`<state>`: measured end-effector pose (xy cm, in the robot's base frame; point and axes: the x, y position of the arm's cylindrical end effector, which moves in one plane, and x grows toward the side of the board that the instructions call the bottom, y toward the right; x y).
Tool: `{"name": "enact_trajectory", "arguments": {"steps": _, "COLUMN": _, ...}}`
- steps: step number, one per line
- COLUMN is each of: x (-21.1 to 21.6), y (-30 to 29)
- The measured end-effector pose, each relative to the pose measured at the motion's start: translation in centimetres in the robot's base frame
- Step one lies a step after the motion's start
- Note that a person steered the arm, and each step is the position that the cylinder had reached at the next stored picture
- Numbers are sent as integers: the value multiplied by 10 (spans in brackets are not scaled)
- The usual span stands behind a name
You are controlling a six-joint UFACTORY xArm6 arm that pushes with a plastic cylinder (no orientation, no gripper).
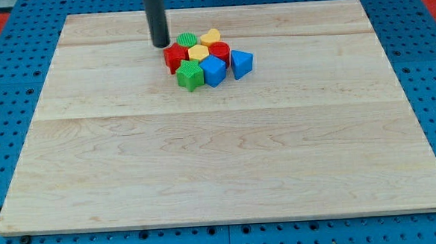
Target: Move the arm close to yellow hexagon
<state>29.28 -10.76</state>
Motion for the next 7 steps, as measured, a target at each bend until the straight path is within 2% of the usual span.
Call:
{"name": "enact_trajectory", "arguments": {"steps": 5, "x": 97, "y": -1}}
{"name": "enact_trajectory", "arguments": {"steps": 7, "x": 80, "y": 18}}
